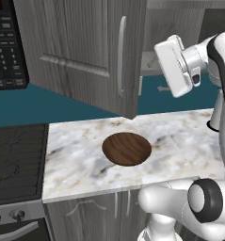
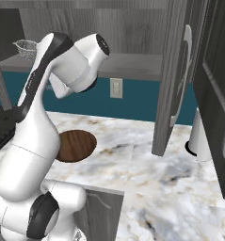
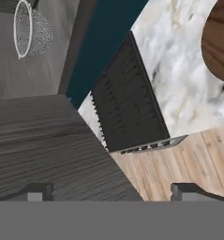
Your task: Open the cabinet and setup a tea strainer by placing it in the bowl upright.
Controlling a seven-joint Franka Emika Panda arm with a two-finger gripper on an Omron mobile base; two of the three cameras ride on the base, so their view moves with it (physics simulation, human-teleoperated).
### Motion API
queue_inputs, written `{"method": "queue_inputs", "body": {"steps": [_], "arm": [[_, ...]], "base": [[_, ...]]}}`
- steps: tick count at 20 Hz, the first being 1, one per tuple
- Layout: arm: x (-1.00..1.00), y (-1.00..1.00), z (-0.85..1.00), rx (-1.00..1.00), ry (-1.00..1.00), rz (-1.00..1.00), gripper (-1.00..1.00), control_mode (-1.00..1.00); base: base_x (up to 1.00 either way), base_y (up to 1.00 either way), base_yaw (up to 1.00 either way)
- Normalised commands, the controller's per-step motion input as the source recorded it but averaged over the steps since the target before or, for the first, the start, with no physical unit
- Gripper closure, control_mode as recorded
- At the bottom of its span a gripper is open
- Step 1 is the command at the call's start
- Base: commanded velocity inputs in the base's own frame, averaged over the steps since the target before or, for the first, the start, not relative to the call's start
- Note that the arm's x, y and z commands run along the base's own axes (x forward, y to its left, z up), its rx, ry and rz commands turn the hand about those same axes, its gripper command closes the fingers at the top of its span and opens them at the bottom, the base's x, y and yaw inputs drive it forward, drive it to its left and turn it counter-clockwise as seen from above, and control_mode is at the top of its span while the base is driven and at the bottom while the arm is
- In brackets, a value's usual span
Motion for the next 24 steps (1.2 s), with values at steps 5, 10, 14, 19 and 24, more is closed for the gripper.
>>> {"method": "queue_inputs", "body": {"steps": [5, 10, 14, 19, 24], "arm": [[0.48, 0.48, -0.14, 0.10, 0.02, 0.01, -1.00, -1.00], [0.42, 0.47, -0.04, 0.20, 0.15, 0.04, -1.00, -1.00], [0.20, 0.52, -0.05, 0.19, 0.19, 0.10, -1.00, -1.00], [0.04, 0.58, 0.00, 0.18, 0.17, 0.15, -1.00, -1.00], [0.00, 0.90, 0.00, 0.03, 0.15, 0.18, -1.00, -1.00]], "base": [[0.00, 0.00, 0.00], [0.00, 0.00, 0.00], [0.00, 0.00, 0.00], [0.00, 0.00, 0.00], [0.00, 0.00, 0.00]]}}
